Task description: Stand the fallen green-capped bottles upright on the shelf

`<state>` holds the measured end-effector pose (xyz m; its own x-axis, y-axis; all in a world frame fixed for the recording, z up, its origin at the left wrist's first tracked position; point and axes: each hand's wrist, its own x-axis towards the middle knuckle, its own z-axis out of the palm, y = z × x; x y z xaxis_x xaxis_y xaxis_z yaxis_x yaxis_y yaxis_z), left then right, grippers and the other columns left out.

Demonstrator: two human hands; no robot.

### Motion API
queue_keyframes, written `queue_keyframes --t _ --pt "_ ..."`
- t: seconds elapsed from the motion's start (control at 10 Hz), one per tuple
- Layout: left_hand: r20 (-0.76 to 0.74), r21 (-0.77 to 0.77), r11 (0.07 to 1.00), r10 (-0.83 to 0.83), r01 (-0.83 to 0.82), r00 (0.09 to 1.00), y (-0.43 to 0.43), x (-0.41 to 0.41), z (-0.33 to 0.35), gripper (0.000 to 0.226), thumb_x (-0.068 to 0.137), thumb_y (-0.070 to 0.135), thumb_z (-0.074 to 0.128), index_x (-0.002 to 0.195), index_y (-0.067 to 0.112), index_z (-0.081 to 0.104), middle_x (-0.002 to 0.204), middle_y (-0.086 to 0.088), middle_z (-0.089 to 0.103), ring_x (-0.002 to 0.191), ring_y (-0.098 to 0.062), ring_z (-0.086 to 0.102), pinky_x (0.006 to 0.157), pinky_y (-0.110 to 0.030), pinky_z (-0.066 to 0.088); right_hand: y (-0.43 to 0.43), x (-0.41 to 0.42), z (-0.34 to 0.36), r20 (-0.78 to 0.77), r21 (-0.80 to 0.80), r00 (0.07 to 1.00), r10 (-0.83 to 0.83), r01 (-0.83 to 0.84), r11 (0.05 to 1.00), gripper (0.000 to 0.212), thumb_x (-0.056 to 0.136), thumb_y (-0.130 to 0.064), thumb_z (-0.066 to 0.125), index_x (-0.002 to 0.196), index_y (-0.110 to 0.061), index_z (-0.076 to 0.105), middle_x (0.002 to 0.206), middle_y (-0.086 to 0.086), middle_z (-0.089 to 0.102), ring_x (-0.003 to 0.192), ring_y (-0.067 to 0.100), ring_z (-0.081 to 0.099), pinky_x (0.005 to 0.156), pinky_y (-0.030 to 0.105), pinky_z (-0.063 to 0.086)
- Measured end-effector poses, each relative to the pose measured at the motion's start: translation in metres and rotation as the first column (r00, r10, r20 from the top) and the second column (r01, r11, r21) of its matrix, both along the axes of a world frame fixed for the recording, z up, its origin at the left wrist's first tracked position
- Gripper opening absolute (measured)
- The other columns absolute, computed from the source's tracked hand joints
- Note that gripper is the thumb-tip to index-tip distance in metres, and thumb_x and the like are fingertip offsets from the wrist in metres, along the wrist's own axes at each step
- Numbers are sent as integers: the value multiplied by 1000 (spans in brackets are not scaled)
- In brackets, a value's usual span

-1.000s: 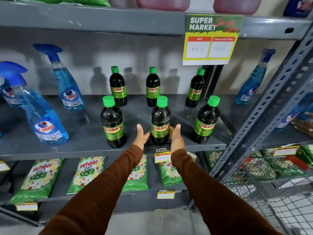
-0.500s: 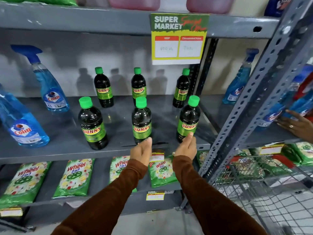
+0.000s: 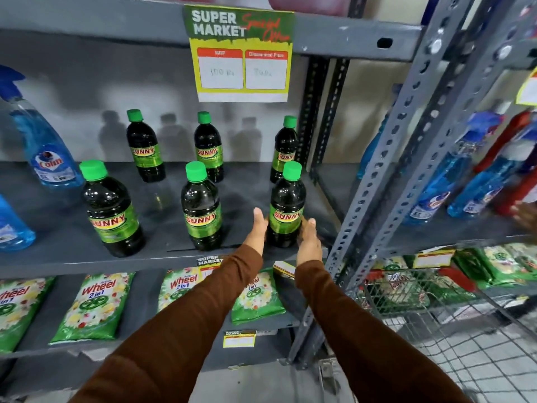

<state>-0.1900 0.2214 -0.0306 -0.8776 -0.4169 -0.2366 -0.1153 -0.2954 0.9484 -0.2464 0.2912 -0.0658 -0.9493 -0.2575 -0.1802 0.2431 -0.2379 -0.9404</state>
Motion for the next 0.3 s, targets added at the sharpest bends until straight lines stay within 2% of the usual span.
queue_keyframes --t 0.1,0.2,0.3 --pt "42 -5 1000 -4 5 999 0 -2 -8 72 90 49 -5 141 6 20 153 -13 20 139 -23 21 105 -24 24 2 2 -6 32 38 999 7 -8 999 52 95 -41 32 130 -6 46 139 14 47 125 25 45 110 43 33" --pt "32 -7 1000 -16 17 999 -4 -4 -19 74 88 52 -6 141 9 22 152 -10 22 140 -22 21 114 -31 13 0 3 -7 42 70 999 9 -12 997 52 93 -43 36 130 -7 45 139 14 47 124 24 46 109 40 33" --pt "44 -6 1000 16 -16 999 -9 -5 -18 72 89 53 -2 142 10 21 153 -10 20 141 -21 20 115 -32 12 -2 4 1 24 105 999 -21 19 994 51 93 -42 37 133 -10 42 141 12 45 125 23 43 108 36 33"
